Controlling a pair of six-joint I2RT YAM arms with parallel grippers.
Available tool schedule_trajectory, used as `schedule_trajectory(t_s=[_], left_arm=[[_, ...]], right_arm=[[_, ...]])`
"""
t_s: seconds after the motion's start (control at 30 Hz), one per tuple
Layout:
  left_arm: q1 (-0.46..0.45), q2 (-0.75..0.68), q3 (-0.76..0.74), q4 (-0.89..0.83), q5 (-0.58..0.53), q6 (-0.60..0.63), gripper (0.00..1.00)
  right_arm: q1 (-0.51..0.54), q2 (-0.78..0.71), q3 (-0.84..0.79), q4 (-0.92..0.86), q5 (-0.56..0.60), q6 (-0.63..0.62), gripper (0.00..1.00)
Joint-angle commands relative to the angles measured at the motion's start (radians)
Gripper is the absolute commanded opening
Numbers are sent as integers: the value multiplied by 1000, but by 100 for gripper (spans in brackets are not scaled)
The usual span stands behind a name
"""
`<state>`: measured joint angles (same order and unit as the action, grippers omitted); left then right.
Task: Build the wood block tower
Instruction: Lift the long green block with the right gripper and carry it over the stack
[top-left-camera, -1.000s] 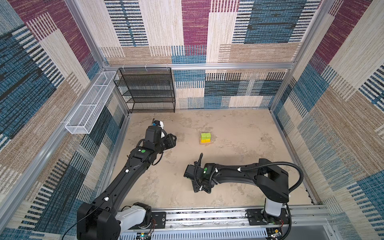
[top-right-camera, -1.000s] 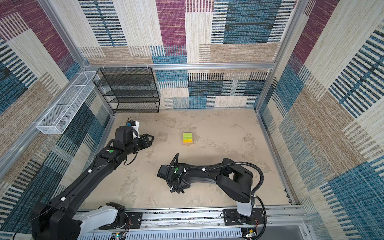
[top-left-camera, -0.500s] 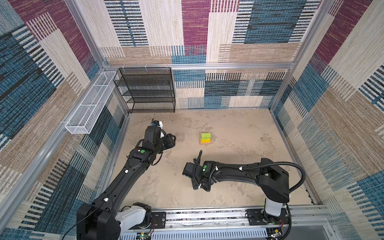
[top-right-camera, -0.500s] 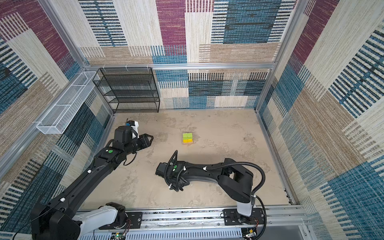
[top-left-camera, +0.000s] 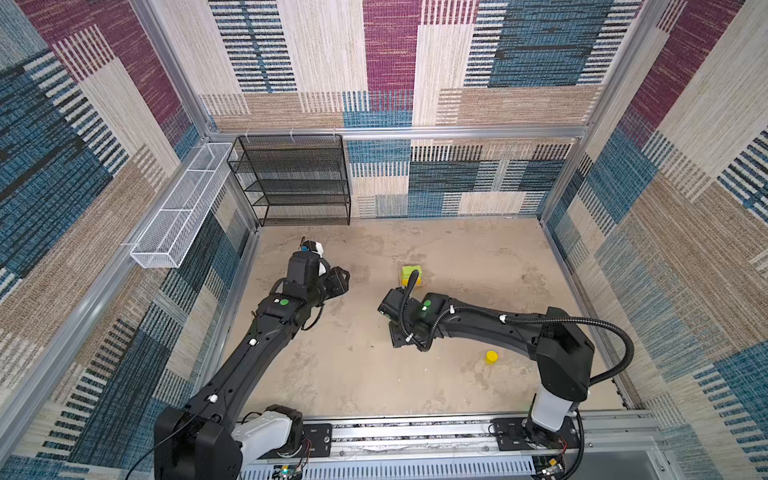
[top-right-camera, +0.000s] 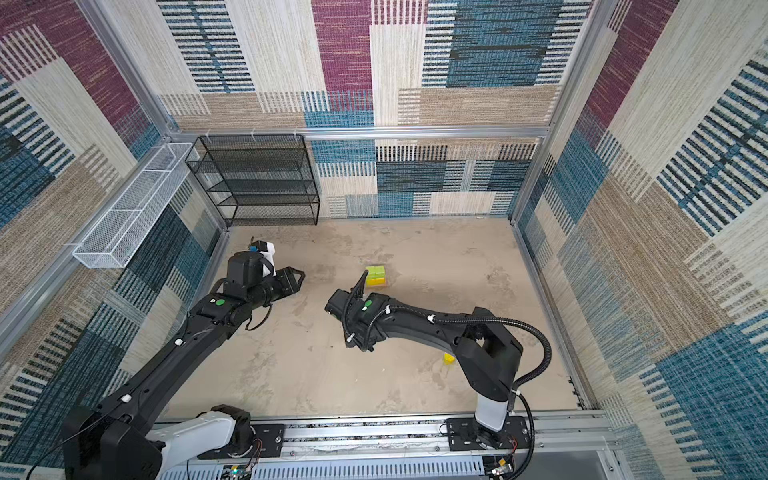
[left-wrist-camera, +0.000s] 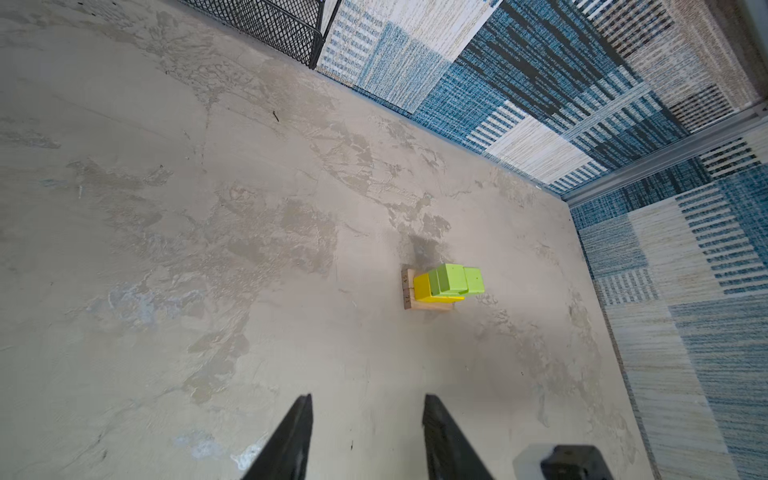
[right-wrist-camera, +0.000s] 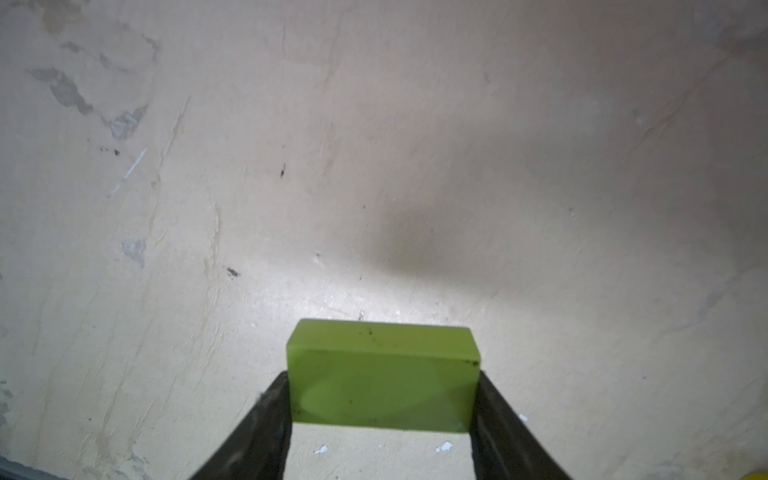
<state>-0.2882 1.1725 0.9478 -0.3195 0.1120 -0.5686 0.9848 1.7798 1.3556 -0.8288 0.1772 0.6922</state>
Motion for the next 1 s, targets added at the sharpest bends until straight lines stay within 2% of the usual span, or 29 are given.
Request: schedule_trajectory(t_s=[0.0,0.47,0.97], left_arm=[[6,4,-3,14,15,19,48],[31,41,6,19,32,24,48],[63,87,23,23,58,29,48]], right_arm=[[-34,-5,42,19,-4,-85,56],[-240,89,332,-86,-29,-299,55],[-381,310,678,-183,-72,-424,55]])
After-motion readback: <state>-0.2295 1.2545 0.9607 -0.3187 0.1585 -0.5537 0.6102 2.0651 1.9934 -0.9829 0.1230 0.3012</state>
